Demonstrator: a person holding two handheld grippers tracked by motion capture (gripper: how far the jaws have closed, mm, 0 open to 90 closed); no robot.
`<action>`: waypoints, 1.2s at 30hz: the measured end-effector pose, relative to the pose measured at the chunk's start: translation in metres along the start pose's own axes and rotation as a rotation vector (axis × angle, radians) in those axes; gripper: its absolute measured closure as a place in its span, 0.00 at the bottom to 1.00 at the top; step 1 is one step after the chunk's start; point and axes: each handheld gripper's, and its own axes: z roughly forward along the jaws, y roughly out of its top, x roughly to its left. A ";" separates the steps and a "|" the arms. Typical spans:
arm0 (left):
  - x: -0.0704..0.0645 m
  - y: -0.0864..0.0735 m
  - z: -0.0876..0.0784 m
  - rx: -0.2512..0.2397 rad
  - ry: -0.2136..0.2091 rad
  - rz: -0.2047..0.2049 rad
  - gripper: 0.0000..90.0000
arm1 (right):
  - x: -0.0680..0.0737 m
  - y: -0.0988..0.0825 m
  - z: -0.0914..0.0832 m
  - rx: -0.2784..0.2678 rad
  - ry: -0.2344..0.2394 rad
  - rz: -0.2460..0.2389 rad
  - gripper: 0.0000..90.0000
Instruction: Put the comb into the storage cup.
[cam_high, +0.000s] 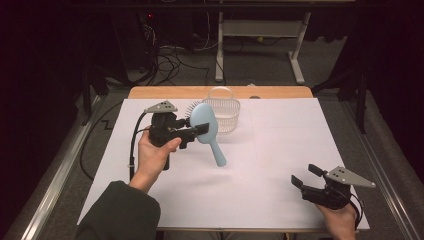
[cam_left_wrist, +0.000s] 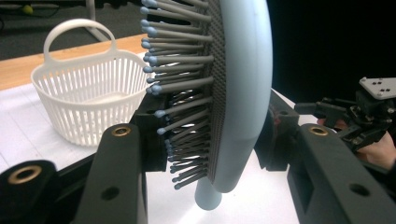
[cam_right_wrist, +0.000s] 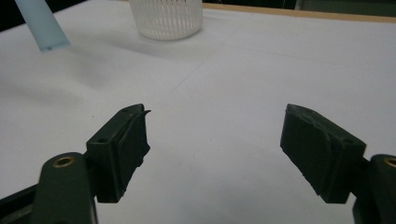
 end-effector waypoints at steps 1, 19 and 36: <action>0.000 0.001 0.001 -0.002 0.001 -0.001 0.60 | 0.000 0.000 0.000 0.000 0.000 -0.007 0.27; 0.010 0.025 0.009 -0.009 0.035 0.011 0.60 | 0.004 -0.001 0.003 0.005 0.018 -0.002 0.27; 0.022 0.052 0.026 -0.027 0.070 -0.005 0.60 | 0.003 -0.002 0.002 0.000 0.029 0.002 0.27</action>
